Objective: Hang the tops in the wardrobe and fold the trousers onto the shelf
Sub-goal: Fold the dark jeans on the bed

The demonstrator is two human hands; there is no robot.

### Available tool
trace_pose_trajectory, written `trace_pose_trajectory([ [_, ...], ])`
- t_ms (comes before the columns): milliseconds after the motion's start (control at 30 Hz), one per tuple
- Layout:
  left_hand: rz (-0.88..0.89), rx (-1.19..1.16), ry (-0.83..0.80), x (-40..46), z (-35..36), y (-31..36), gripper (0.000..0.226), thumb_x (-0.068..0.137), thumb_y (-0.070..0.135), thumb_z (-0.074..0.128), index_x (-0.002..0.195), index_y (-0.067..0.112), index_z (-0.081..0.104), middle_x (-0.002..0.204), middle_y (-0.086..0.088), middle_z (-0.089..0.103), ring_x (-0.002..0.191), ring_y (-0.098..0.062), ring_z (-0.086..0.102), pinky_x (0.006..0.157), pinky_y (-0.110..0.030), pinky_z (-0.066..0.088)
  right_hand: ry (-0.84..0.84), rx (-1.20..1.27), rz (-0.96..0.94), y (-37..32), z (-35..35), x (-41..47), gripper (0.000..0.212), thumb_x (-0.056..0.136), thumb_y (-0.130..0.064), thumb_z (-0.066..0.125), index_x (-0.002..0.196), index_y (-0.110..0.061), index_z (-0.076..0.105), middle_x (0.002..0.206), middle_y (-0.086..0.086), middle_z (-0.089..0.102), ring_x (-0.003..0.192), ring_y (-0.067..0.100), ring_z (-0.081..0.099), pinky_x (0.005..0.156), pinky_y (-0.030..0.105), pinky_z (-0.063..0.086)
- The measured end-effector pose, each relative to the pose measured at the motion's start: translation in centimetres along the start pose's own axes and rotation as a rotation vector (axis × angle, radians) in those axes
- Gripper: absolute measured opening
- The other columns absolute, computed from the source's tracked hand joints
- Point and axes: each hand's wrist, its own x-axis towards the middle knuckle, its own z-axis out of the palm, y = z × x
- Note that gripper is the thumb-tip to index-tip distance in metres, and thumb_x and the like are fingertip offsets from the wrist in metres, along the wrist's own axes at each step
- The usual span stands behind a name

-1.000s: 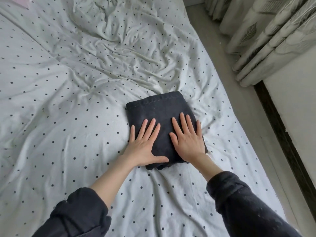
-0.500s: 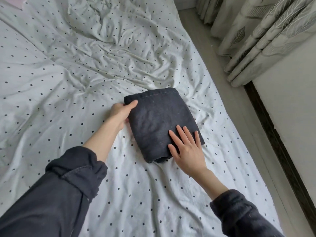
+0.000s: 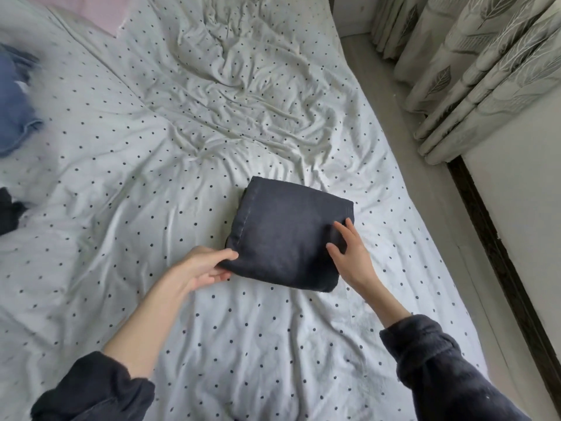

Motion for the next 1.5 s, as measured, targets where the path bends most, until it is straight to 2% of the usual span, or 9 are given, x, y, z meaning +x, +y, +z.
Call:
trace_pose_trajectory([
  [133,-0.098,0.058,-0.074,-1.1,-2.5,-3.7,0.006,0.085,0.001,0.063,0.088,0.004,0.059,0.086,-0.011,0.065,0.069,-0.019,0.065,0.065,-0.025,0.051,0.016,0.114,0.093,0.7,-0.1,-0.5,0.058,0.092,-0.012,0.057,0.144,-0.01,0.033,0.149,0.004,0.034,0.135,0.021,0.037,0.11,0.036,0.033],
  [267,-0.14,0.279,-0.143,-0.1,-4.7,-5.0,0.025,0.084,0.004,0.067,0.107,0.007,0.059,0.106,-0.008,0.068,0.087,-0.021,0.068,0.08,-0.028,0.05,-0.177,0.392,0.369,1.8,-0.1,-0.1,0.031,0.093,-0.018,0.058,0.12,-0.001,0.057,0.117,0.011,0.062,0.098,0.021,0.059,0.092,0.038,0.05],
  [400,-0.069,0.341,-0.258,0.5,-4.6,-3.0,0.047,0.077,0.026,0.076,0.117,0.005,0.059,0.111,-0.008,0.07,0.107,-0.024,0.063,0.1,-0.037,0.045,-0.309,0.515,0.471,3.3,-0.2,1.2,0.033,0.091,-0.026,0.061,0.11,0.002,0.064,0.106,0.013,0.068,0.093,0.022,0.064,0.09,0.036,0.052],
  [533,0.042,0.244,-0.226,1.3,-4.1,-1.2,0.083,0.049,0.058,0.084,0.11,0.004,0.066,0.104,-0.01,0.072,0.103,-0.025,0.066,0.1,-0.037,0.046,-0.438,0.55,0.544,4.1,-0.6,2.8,0.034,0.087,-0.029,0.065,0.108,-0.001,0.066,0.101,0.011,0.07,0.092,0.023,0.067,0.084,0.032,0.052],
  [733,0.101,0.159,-0.121,3.2,-3.9,-0.7,0.035,0.081,0.032,0.071,0.109,0.011,0.066,0.099,-0.005,0.073,0.096,-0.02,0.069,0.089,-0.031,0.051,-0.6,0.597,0.591,4.8,-0.5,4.3,0.031,0.087,-0.031,0.063,0.105,-0.006,0.064,0.101,0.008,0.068,0.093,0.021,0.065,0.078,0.029,0.052],
  [1000,0.074,0.193,-0.094,4.0,-3.6,-0.6,0.028,0.084,0.029,0.069,0.104,0.011,0.066,0.097,-0.007,0.074,0.094,-0.02,0.069,0.084,-0.028,0.052,-0.682,0.544,0.6,5.8,-0.1,5.5,0.049,0.072,-0.04,0.071,0.109,-0.008,0.061,0.109,0.006,0.062,0.104,0.021,0.057,0.108,0.039,0.038],
  [1233,0.157,0.239,-0.088,2.5,-3.8,-0.9,0.03,0.091,0.034,0.059,0.105,0.008,0.068,0.1,-0.008,0.073,0.097,-0.023,0.067,0.083,-0.029,0.052,-0.66,0.473,0.528,4.6,0.1,3.9,0.07,0.053,-0.062,0.079,0.099,-0.012,0.063,0.099,0.003,0.066,0.094,0.019,0.058,0.092,0.032,0.043],
  [1400,0.133,0.319,-0.169,1.5,-5.9,-1.8,0.029,0.091,0.03,0.059,0.102,0.004,0.067,0.099,-0.008,0.073,0.091,-0.02,0.069,0.074,-0.026,0.049,-0.664,0.519,0.555,4.5,1.7,0.2,0.054,0.065,-0.05,0.071,0.099,-0.009,0.064,0.099,0.006,0.065,0.093,0.021,0.059,0.082,0.029,0.046],
  [1500,0.146,0.356,-0.234,0.9,-6.8,-2.9,0.026,0.091,0.023,0.058,0.106,0.003,0.065,0.1,-0.01,0.073,0.091,-0.021,0.07,0.078,-0.029,0.051,-0.598,0.569,0.566,4.5,2.4,-2.5,0.049,0.067,-0.043,0.074,0.101,-0.008,0.063,0.098,0.007,0.064,0.089,0.02,0.059,0.09,0.032,0.046],
])
